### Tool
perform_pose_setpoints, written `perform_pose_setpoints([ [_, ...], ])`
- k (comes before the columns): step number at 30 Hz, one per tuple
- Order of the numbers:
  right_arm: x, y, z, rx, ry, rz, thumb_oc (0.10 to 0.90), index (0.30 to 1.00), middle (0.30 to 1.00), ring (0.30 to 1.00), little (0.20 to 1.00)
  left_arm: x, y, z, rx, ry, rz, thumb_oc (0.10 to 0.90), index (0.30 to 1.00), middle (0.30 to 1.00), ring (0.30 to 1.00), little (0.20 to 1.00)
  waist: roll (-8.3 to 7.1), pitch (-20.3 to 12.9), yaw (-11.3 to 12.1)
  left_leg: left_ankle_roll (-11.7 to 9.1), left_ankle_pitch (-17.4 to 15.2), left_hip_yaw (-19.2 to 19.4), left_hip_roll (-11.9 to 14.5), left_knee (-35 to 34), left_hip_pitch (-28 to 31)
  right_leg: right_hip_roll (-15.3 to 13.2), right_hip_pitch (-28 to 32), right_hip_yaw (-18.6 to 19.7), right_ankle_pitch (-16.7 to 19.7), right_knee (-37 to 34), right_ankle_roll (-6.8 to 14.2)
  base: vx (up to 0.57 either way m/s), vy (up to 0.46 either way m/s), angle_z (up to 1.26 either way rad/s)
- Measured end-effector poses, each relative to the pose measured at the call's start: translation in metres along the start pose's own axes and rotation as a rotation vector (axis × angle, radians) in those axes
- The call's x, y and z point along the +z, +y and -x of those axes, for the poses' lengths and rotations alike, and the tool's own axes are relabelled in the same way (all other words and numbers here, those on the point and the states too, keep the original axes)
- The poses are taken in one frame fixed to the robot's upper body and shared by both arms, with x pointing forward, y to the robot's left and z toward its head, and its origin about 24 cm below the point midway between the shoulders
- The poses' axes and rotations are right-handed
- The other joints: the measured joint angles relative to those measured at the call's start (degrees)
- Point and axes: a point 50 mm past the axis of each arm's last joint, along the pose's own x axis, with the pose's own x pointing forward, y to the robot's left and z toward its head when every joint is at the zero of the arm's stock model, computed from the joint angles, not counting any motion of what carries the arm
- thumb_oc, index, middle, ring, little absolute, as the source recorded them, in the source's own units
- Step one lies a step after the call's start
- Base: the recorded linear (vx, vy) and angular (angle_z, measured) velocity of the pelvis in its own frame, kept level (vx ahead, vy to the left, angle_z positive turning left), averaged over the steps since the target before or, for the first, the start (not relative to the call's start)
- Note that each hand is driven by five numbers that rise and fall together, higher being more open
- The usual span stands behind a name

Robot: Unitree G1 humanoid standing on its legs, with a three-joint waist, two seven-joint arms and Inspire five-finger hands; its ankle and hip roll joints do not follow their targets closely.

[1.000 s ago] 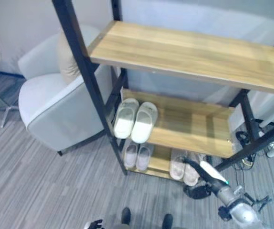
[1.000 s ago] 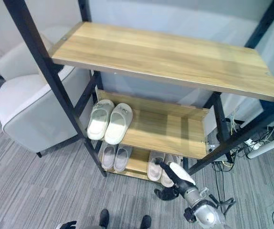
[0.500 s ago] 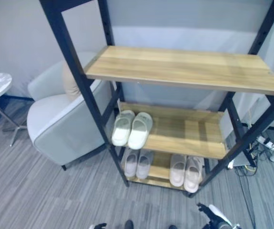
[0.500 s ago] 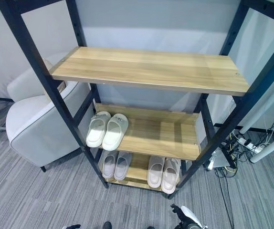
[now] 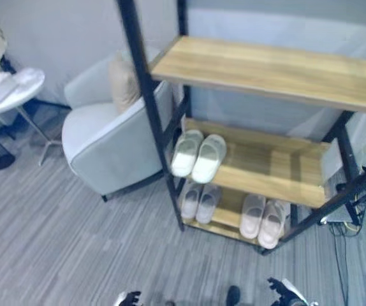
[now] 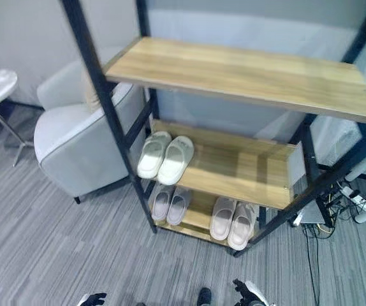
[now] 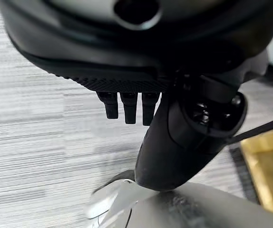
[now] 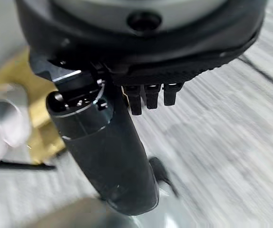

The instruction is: Arrange the slippers neatly on the shoe rack.

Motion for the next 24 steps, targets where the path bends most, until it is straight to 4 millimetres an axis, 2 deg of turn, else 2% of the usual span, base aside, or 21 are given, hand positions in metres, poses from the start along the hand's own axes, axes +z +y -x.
perform_pose_setpoints([
  [1, 0.0, 0.007, 0.0, 0.016, 0.013, -0.01, 0.8, 0.9, 0.9, 0.9, 0.9, -0.002, 0.003, 0.0, 0.004, 0.003, -0.01, 0.8, 0.9, 0.9, 0.9, 0.9, -0.98, 0.01, 0.15, 0.67, 0.42, -0.16, -1.37, -0.8, 0.23, -1.34, -0.5, 0.33, 0.52, 0.14, 0.86, -0.13, 0.136, 0.06],
  [2, 0.002, 0.009, -0.001, 0.021, 0.017, -0.013, 0.8, 0.9, 0.9, 0.9, 0.9, -0.003, 0.003, 0.0, 0.006, 0.004, -0.013, 0.8, 0.9, 0.9, 0.9, 0.9, -1.19, 0.1, 0.02, 1.19, 0.79, -0.01, -2.08, -1.59, 0.65, -2.16, -0.73, 0.62, 0.81, 0.63, 1.58, -0.15, 0.121, 0.02],
  [3, 0.003, 0.01, -0.001, 0.024, 0.015, -0.014, 0.8, 0.9, 0.9, 0.9, 0.9, -0.002, 0.004, 0.0, 0.007, 0.001, -0.017, 0.8, 0.9, 0.9, 0.9, 0.9, -1.62, -0.07, 0.0, 1.35, 0.87, 0.01, -2.84, -1.5, 0.63, -2.57, -0.89, 1.0, 1.36, 0.98, 1.33, -0.26, 0.15, -0.08],
  [4, 0.007, 0.009, -0.003, 0.017, 0.011, -0.01, 0.8, 0.9, 0.9, 0.9, 0.9, 0.0, 0.005, 0.0, 0.008, -0.008, -0.023, 0.8, 0.9, 0.9, 0.9, 0.9, -1.67, 0.09, 0.1, 1.65, 0.87, 0.48, -3.43, -1.14, 0.36, -3.71, -2.25, 1.77, 1.58, 3.12, 3.0, -0.25, 0.102, -0.12],
  [6, 0.011, 0.001, -0.006, 0.003, 0.017, 0.003, 0.8, 0.9, 0.9, 0.9, 0.9, 0.003, 0.008, -0.001, 0.015, -0.015, -0.025, 0.8, 0.9, 0.9, 0.9, 0.9, -1.1, 0.66, 0.05, 2.47, 0.75, 1.36, -4.16, -0.12, -0.55, -4.41, -3.98, 2.83, 2.24, 5.89, 3.1, -0.22, 0.084, -0.16],
  [9, 0.016, -0.005, -0.009, -0.009, 0.013, 0.009, 0.8, 0.9, 0.9, 0.9, 0.9, 0.006, 0.006, -0.002, 0.011, -0.022, -0.018, 0.8, 0.9, 0.9, 0.9, 0.9, -0.4, 1.02, 0.72, 3.72, 0.61, 3.08, -3.35, 0.32, -0.61, -4.1, -5.21, 3.9, 3.93, 7.7, 3.17, -0.18, 0.075, -0.26],
  [10, 0.016, -0.007, -0.01, -0.012, 0.02, 0.012, 0.8, 0.9, 0.9, 0.9, 0.9, 0.009, 0.003, -0.002, 0.004, -0.027, -0.009, 0.8, 0.9, 0.9, 0.9, 0.9, 0.9, 1.32, 1.81, 4.48, 0.23, 3.71, -1.86, -0.2, -0.04, -2.93, -6.01, 4.62, 2.39, 9.88, 3.95, -0.07, 0.007, -0.19],
  [11, 0.014, -0.006, -0.01, -0.008, 0.027, 0.012, 0.8, 0.9, 0.9, 0.9, 0.9, 0.011, 0.003, -0.002, 0.005, -0.035, 0.002, 0.8, 0.9, 0.9, 0.9, 0.9, 1.4, 1.24, 2.02, 4.03, 0.53, 3.21, -0.6, -0.78, 0.29, -1.26, -6.94, 5.56, -3.22, 15.8, 3.35, -0.09, -0.064, -0.16],
  [12, 0.013, -0.004, -0.009, -0.002, 0.029, 0.011, 0.8, 0.9, 0.9, 0.9, 0.9, 0.01, 0.004, -0.002, 0.009, -0.038, 0.004, 0.8, 0.9, 0.9, 0.9, 0.9, 1.62, 1.09, 2.28, 4.11, 1.01, 3.15, -0.14, -1.2, 0.11, -0.4, -6.66, 5.46, -5.26, 18.3, 3.31, -0.13, -0.1, 0.03],
  [13, 0.012, -0.002, -0.008, 0.008, 0.034, 0.011, 0.8, 0.9, 0.9, 0.9, 0.9, 0.007, 0.005, -0.001, 0.01, -0.035, 0.006, 0.8, 0.9, 0.9, 0.9, 0.9, 1.13, 0.85, 3.34, 3.76, 1.57, 3.37, 0.62, -1.23, 0.29, 0.98, -6.21, 5.71, -9.83, 22.13, 3.28, -0.15, -0.138, -0.14],
  [14, 0.011, 0.0, -0.008, 0.016, 0.038, 0.012, 0.8, 0.9, 0.9, 0.9, 0.9, 0.005, 0.004, -0.001, 0.012, -0.034, 0.007, 0.8, 0.9, 0.9, 0.9, 0.9, 1.2, 0.47, 5.1, 2.67, 1.57, 4.15, 1.35, -1.68, 0.79, 2.27, -5.91, 5.75, -14.08, 24.04, 2.36, -0.09, -0.14, -0.33],
  [15, 0.011, 0.001, -0.008, 0.021, 0.032, 0.014, 0.8, 0.9, 0.9, 0.9, 0.9, 0.003, 0.006, 0.0, 0.017, -0.036, 0.012, 0.8, 0.9, 0.9, 0.9, 0.9, -0.07, -0.77, 6.05, 1.49, 2.42, 5.05, 1.29, -1.91, 0.55, 2.91, -3.7, 5.64, -14.56, 19.73, 1.0, -0.06, -0.139, -0.47],
  [16, 0.01, -0.002, -0.008, 0.015, 0.036, 0.016, 0.8, 0.9, 0.9, 0.9, 0.9, 0.001, 0.005, 0.0, 0.019, -0.021, 0.027, 0.8, 0.9, 0.9, 0.9, 0.9, 0.41, -1.1, 6.43, 0.95, 2.55, 5.49, 1.88, -2.04, 0.54, 4.74, -1.66, 5.9, -12.74, 14.51, -1.38, -0.03, -0.142, -0.39],
  [17, 0.012, -0.005, -0.009, 0.003, 0.029, 0.018, 0.8, 0.9, 0.9, 0.9, 0.9, -0.002, 0.0, 0.001, 0.007, -0.016, 0.036, 0.8, 0.9, 0.9, 0.9, 0.9, 1.05, -1.71, 6.46, 1.08, 3.01, 5.48, 2.42, -2.24, 0.44, 6.2, -0.05, 6.51, -10.61, 10.28, -1.99, -0.04, -0.127, -0.3],
  [20, 0.016, -0.01, -0.01, -0.012, 0.016, 0.022, 0.8, 0.9, 0.9, 0.9, 0.9, -0.006, -0.007, 0.003, -0.011, -0.005, 0.035, 0.8, 0.9, 0.9, 0.9, 0.9, 2.22, -3.05, 6.2, -0.11, 3.69, 5.13, 3.88, -2.88, 0.45, 8.54, 2.47, 7.09, -6.88, 4.23, -3.13, -0.05, -0.111, -0.2],
  [24, 0.007, -0.009, -0.008, -0.012, 0.045, 0.027, 0.8, 0.9, 0.9, 0.9, 0.9, -0.001, -0.008, 0.003, -0.019, -0.026, 0.012, 0.8, 0.9, 0.9, 0.9, 0.9, 2.5, -3.43, 6.19, -1.56, 4.21, 4.25, 4.15, -3.38, -0.35, 9.36, 3.53, 6.95, -4.91, -0.22, -2.67, -0.06, -0.09, 0.05],
])
